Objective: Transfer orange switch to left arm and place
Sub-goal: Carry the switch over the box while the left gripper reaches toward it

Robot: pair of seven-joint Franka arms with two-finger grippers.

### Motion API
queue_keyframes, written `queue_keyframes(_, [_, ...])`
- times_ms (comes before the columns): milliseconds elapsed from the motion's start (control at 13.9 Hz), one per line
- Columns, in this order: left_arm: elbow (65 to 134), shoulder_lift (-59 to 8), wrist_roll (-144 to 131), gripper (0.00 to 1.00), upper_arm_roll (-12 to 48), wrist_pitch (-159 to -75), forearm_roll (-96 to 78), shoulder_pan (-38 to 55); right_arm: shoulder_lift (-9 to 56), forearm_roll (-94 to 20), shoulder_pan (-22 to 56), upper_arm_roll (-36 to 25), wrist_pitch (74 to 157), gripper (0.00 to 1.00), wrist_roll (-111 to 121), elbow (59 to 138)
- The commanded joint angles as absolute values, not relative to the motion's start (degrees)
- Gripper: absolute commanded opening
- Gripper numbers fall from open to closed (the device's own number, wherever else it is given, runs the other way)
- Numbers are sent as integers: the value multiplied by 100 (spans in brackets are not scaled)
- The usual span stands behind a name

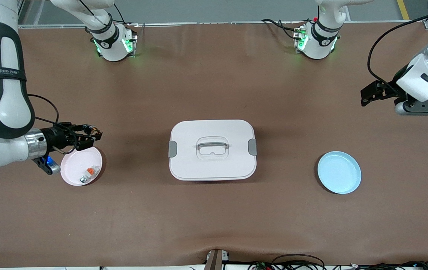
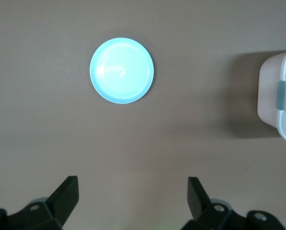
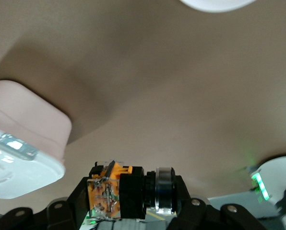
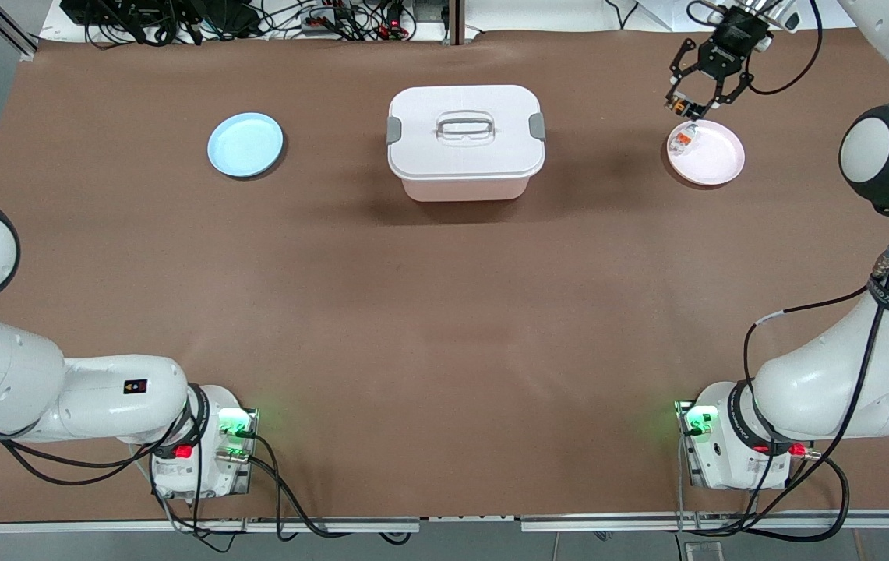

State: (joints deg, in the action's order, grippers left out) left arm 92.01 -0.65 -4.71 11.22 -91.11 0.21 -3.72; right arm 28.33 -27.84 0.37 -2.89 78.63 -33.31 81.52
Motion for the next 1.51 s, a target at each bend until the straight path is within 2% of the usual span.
queue_keyframes(0, [8721,-298,-448,100,1160,-9097,-445,-343,2830,-3294,307,-299,7559,0,-4566,7727])
queue_keyframes(574, [8455,-536,-369,100,1178,-9097,-2362,-141,2830,-4157,1045,-272,7567,0,-6941,7146])
queue_keyframes(861, [8323,-510,-693,100,1704,-9570,-2496,-70,2848,-4753,1292,-290,7742,0,-7890,6891])
queue_keyframes(1220, [8297,-553,-2443,100,2275,-10326,-2725,-35,2848,-5132,1590,-281,8225,0,-8638,6741])
queue_keyframes(1435, [8297,-580,-2644,100,2417,-10511,-2733,61,2839,-5177,1871,-272,8656,0,-9008,6741])
